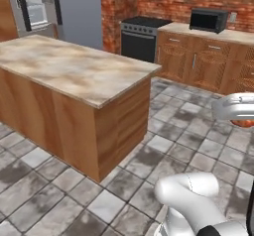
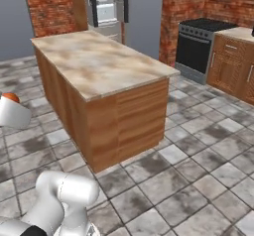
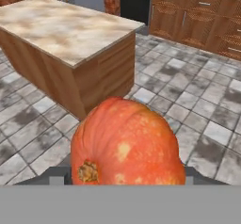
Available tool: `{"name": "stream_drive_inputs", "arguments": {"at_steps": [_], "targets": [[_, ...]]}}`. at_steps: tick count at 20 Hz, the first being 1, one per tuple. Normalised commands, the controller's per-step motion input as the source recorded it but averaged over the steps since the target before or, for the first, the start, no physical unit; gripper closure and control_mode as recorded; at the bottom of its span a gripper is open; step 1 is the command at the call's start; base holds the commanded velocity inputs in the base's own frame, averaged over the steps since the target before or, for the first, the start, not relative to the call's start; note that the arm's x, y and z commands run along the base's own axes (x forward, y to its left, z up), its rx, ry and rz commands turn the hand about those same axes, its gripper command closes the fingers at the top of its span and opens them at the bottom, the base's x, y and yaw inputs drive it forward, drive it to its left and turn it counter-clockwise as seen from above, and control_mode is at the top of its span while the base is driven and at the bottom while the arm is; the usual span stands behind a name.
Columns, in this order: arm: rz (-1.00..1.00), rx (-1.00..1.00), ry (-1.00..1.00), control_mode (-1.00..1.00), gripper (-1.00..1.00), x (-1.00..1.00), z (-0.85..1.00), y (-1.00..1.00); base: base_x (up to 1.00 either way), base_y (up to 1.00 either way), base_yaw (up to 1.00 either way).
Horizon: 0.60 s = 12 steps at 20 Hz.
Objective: Transport the steak and squash to the fridge. Place the steak on the rack containing meat and place the squash on the rack containing the vegetable, ensuring meats and vegetables are on different racks.
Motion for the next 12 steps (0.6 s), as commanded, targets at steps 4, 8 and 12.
{"name": "stream_drive_inputs", "arguments": {"at_steps": [4,8,12], "targets": [[0.0,0.0,0.0,1.0,1.0,0.0,0.0,0.0,1.0,-1.0,0.13],[0.0,0.0,0.0,1.0,1.0,0.0,0.0,0.0,1.0,-1.0,0.14],[0.0,0.0,0.0,1.0,1.0,0.0,0.0,0.0,1.0,-1.0,0.15]]}}
